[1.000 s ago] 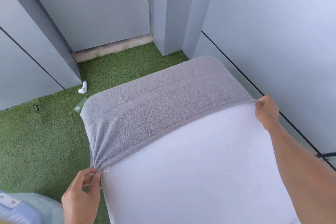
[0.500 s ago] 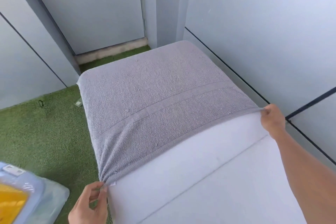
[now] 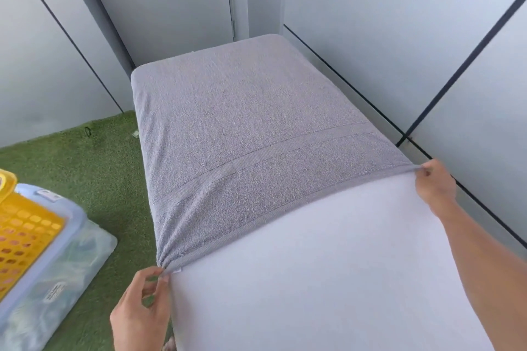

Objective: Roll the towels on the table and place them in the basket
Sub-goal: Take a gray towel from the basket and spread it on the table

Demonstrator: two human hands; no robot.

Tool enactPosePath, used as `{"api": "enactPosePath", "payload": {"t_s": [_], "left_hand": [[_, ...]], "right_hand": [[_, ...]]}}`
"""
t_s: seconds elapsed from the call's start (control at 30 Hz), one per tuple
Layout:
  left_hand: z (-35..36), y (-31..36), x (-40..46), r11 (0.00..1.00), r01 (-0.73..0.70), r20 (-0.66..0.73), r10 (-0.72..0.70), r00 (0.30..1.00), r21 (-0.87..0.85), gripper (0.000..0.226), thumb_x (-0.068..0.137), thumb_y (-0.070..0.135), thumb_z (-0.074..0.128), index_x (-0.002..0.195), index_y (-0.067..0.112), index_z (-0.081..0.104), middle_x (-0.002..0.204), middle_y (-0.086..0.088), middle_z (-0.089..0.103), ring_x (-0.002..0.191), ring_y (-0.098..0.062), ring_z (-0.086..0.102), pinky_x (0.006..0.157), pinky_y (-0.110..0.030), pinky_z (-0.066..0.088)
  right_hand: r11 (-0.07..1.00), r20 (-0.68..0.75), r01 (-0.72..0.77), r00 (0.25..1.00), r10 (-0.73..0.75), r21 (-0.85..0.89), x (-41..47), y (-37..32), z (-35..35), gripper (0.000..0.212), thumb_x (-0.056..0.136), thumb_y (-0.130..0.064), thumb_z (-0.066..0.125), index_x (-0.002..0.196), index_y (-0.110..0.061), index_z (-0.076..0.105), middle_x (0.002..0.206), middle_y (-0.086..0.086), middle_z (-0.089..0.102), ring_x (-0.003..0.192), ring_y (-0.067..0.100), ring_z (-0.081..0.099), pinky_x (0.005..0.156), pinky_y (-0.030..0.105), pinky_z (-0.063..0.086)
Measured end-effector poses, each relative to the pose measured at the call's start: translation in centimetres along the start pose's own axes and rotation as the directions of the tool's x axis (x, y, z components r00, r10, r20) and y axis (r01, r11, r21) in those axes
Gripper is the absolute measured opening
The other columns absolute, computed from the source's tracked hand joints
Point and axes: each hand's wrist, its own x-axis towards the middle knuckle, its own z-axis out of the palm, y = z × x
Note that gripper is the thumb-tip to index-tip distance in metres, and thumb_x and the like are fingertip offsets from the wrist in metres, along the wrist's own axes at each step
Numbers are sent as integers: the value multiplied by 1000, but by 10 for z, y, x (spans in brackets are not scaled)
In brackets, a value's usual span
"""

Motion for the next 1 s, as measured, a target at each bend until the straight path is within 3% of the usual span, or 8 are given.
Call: {"api": "enactPosePath", "payload": {"t_s": [0.33, 0.43, 0.57, 0.63, 0.77, 0.83, 0.93, 1.0], "left_hand": [[-36, 6, -147, 1000, -5, -6, 5, 1000, -2, 7, 84, 25, 68, 81, 26, 62, 58, 6, 63, 75, 4, 59, 58, -1, 41], [-45, 7, -187, 1000, 15, -15, -15, 1000, -4, 9, 83, 25, 71, 82, 26, 62, 60, 5, 64, 77, 10, 57, 60, 1, 39], [-57, 9, -251, 997, 79, -60, -79, 995, -9, 23, 78, 49, 51, 86, 29, 60, 65, 6, 65, 79, 13, 56, 65, 2, 36], [-64, 10, -282, 993, 120, -65, -119, 991, 2, 8, 84, 38, 63, 87, 31, 60, 68, 4, 66, 78, 15, 55, 67, 3, 35], [-74, 14, -338, 978, 204, -32, -202, 979, 40, 21, 85, 16, 70, 86, 33, 57, 75, 1, 67, 76, 21, 53, 70, -16, 43], [-80, 19, -354, 979, 201, -38, -200, 979, 38, 25, 85, 16, 70, 84, 37, 55, 76, 2, 67, 76, 11, 59, 67, -6, 42], [-87, 18, -373, 978, 200, 18, -201, 979, 57, 16, 88, 21, 67, 90, 33, 56, 81, 6, 68, 75, -11, 66, 71, -32, 53], [-90, 21, -378, 967, 237, 68, -244, 967, 92, 10, 91, 26, 63, 96, 30, 56, 88, 2, 69, 78, -17, 65, 70, -37, 50]], "right_hand": [[1000, 5, -6, 1000, 6, 23, -69, 102, -65, 14, 95, -10, 43, 101, -7, 54, 94, 17, 59, 84, 28, 49, 71, 33, 33], [999, 8, -10, 1000, 10, 34, -91, 131, -85, 14, 95, -11, 44, 103, -7, 54, 93, 18, 59, 89, 34, 55, 71, 33, 34], [1000, 21, 10, 1000, -10, 11, -120, 169, -114, 16, 96, -9, 43, 107, -4, 54, 102, 24, 61, 100, 39, 57, 75, 37, 36], [1000, 36, 8, 999, -8, 6, -136, 187, -128, 16, 96, -10, 42, 105, -5, 54, 102, 22, 61, 101, 39, 57, 78, 38, 37], [1000, 100, 20, 995, -21, 13, -153, 221, -155, 13, 96, -8, 42, 103, -4, 52, 91, 13, 52, 92, 34, 54, 73, 35, 32], [999, 133, 33, 990, -38, 44, -157, 240, -163, 12, 95, -6, 43, 101, -1, 52, 91, 11, 49, 92, 33, 54, 75, 36, 34], [999, 167, 45, 985, -49, 27, -165, 257, -172, 14, 95, -5, 45, 102, 3, 53, 92, 12, 49, 99, 38, 57, 75, 37, 34], [998, 197, 59, 979, -56, -11, -173, 257, -181, 17, 94, -5, 47, 108, 2, 53, 100, 20, 56, 102, 40, 58, 77, 39, 38]]}}
